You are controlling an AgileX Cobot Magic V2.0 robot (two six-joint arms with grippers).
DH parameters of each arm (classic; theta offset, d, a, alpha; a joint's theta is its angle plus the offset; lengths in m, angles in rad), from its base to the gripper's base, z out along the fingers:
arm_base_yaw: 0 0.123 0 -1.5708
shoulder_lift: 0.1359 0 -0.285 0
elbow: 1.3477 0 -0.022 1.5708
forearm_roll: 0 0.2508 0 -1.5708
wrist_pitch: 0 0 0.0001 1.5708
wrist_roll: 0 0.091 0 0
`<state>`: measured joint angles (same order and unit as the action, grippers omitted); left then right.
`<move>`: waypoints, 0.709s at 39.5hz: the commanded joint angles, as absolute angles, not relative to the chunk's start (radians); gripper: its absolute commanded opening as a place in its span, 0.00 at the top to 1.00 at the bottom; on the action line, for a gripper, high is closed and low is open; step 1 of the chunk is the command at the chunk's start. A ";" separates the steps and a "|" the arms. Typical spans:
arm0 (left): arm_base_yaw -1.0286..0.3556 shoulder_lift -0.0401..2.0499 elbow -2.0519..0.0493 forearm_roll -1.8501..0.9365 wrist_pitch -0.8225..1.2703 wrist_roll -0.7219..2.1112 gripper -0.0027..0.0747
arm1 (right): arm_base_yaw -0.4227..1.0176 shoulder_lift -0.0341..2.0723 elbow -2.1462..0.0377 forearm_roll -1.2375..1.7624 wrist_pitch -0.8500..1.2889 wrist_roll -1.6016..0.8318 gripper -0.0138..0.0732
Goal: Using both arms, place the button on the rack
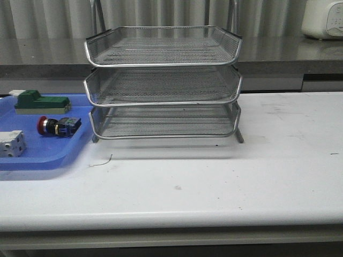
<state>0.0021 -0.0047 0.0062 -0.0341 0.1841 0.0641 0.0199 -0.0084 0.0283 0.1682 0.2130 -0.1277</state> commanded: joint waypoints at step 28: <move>0.005 0.287 -0.450 0.040 0.104 0.055 0.99 | 0.014 0.236 -0.449 0.169 0.324 -0.132 0.97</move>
<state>0.0042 0.1870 -0.3685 0.0178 0.0836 0.0641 0.0183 0.1423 -0.3752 0.1682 0.3480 -0.1277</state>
